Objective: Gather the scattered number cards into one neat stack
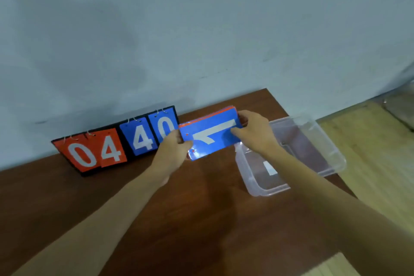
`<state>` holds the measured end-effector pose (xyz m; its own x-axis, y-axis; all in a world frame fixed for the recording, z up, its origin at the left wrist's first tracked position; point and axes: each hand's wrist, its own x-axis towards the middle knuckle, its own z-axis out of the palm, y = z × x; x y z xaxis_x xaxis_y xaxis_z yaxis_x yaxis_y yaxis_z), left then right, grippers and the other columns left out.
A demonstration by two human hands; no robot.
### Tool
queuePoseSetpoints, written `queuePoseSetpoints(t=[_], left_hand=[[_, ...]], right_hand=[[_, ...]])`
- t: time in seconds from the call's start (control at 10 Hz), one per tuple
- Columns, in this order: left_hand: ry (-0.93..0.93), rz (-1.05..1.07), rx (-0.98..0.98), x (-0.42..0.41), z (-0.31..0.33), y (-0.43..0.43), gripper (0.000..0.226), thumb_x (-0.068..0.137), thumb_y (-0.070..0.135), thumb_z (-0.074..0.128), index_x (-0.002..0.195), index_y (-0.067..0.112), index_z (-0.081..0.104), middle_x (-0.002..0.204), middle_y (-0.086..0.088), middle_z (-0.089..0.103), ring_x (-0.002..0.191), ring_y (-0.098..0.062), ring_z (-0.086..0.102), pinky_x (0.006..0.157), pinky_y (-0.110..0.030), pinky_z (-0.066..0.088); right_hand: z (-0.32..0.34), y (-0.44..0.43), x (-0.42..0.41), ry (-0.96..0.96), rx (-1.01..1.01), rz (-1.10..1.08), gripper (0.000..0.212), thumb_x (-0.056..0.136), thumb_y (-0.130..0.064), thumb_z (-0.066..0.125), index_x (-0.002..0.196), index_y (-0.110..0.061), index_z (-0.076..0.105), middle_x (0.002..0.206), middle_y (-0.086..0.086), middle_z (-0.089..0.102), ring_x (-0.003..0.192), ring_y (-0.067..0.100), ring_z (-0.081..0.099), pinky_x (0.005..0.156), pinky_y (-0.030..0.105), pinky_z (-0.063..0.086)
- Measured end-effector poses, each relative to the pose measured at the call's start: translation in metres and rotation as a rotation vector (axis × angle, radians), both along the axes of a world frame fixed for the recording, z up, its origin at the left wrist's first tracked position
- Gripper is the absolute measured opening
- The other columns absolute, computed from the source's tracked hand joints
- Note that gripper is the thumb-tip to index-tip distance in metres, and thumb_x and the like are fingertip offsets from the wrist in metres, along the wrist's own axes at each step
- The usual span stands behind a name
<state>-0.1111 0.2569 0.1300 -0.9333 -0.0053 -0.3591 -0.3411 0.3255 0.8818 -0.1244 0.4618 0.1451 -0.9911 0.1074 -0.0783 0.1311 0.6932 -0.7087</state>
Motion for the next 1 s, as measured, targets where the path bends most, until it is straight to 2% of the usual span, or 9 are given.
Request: queuePoseSetpoints(t=[0.1, 0.2, 0.3, 0.4, 0.5, 0.7, 0.8, 0.9, 1.0], left_hand=[[-0.013, -0.139, 0.01, -0.014, 0.004, 0.074, 0.021, 0.085, 0.008, 0.06, 0.102, 0.02, 0.055, 0.089, 0.0, 0.067, 0.083, -0.019, 0.069, 0.079, -0.047, 0.058], [-0.123, -0.264, -0.013, -0.028, -0.014, 0.139, 0.035, 0.073, 0.017, 0.062, 0.106, 0.014, 0.051, 0.103, -0.009, 0.068, 0.09, -0.024, 0.07, 0.077, -0.048, 0.059], [-0.329, -0.311, -0.029, -0.043, -0.041, 0.183, 0.032, 0.077, 0.005, 0.06, 0.108, -0.003, 0.054, 0.105, -0.018, 0.068, 0.088, -0.028, 0.07, 0.071, -0.044, 0.061], [-0.471, -0.373, -0.162, -0.053, -0.076, 0.205, 0.035, 0.091, -0.001, 0.049, 0.126, -0.004, 0.047, 0.114, -0.019, 0.062, 0.098, -0.033, 0.067, 0.073, -0.043, 0.06], [-0.545, -0.468, -0.283, -0.065, -0.099, 0.219, 0.042, 0.094, 0.0, 0.044, 0.136, -0.002, 0.039, 0.125, -0.025, 0.055, 0.103, -0.039, 0.064, 0.082, -0.044, 0.057], [-0.684, -0.631, -0.42, -0.067, -0.131, 0.231, 0.045, 0.097, 0.0, 0.039, 0.141, -0.005, 0.031, 0.126, -0.034, 0.054, 0.103, -0.044, 0.065, 0.087, -0.054, 0.053], [-0.791, -0.591, -0.337, -0.06, -0.127, 0.232, 0.049, 0.099, 0.002, 0.039, 0.146, 0.001, 0.023, 0.14, -0.034, 0.039, 0.108, -0.049, 0.059, 0.089, -0.06, 0.049], [-0.841, -0.544, -0.269, -0.06, -0.113, 0.231, 0.053, 0.099, 0.006, 0.041, 0.148, 0.003, 0.021, 0.146, -0.031, 0.032, 0.116, -0.053, 0.052, 0.09, -0.063, 0.048], [-0.802, -0.545, -0.272, -0.054, -0.089, 0.224, 0.054, 0.098, 0.01, 0.042, 0.149, 0.006, 0.024, 0.147, -0.027, 0.034, 0.121, -0.049, 0.05, 0.091, -0.06, 0.049]], right_hand=[[0.0, 0.081, 0.007, -0.089, -0.006, -0.115, 0.028, 0.077, -0.005, 0.061, 0.103, -0.013, 0.068, 0.096, 0.004, 0.071, 0.088, 0.022, 0.065, 0.075, 0.031, 0.051], [-0.016, 0.138, 0.007, -0.118, 0.009, -0.181, 0.035, 0.072, 0.001, 0.056, 0.099, -0.017, 0.068, 0.092, 0.002, 0.07, 0.085, 0.02, 0.066, 0.072, 0.034, 0.054], [-0.045, 0.167, -0.002, -0.19, 0.091, -0.208, 0.034, 0.072, 0.001, 0.053, 0.101, -0.013, 0.064, 0.092, 0.005, 0.066, 0.084, 0.022, 0.064, 0.07, 0.037, 0.055], [-0.08, 0.176, -0.009, -0.371, 0.206, -0.176, 0.016, 0.076, -0.003, 0.05, 0.09, -0.007, 0.058, 0.079, 0.008, 0.061, 0.078, 0.026, 0.062, 0.056, 0.032, 0.051], [-0.109, 0.18, -0.018, -0.504, 0.275, -0.173, 0.021, 0.082, -0.003, 0.048, 0.064, -0.01, 0.04, 0.062, 0.002, 0.045, 0.07, 0.024, 0.052, 0.044, 0.024, 0.032], [-0.138, 0.178, -0.017, -0.63, 0.333, -0.136, 0.014, 0.087, -0.001, 0.045, 0.073, -0.004, 0.043, 0.091, 0.019, 0.062, 0.096, 0.034, 0.061, 0.069, 0.033, 0.042], [-0.145, 0.171, -0.014, -0.661, 0.413, -0.037, 0.015, 0.089, 0.0, 0.042, 0.093, 0.004, 0.056, 0.113, 0.022, 0.062, 0.105, 0.037, 0.06, 0.076, 0.035, 0.046], [-0.138, 0.17, -0.017, -0.701, 0.448, 0.006, 0.025, 0.088, 0.001, 0.042, 0.065, -0.006, 0.04, 0.091, 0.014, 0.061, 0.094, 0.035, 0.059, 0.064, 0.031, 0.043], [-0.124, 0.171, -0.015, -0.675, 0.465, -0.006, 0.013, 0.088, -0.002, 0.044, 0.089, 0.002, 0.057, 0.092, 0.013, 0.062, 0.095, 0.034, 0.059, 0.072, 0.034, 0.047]])
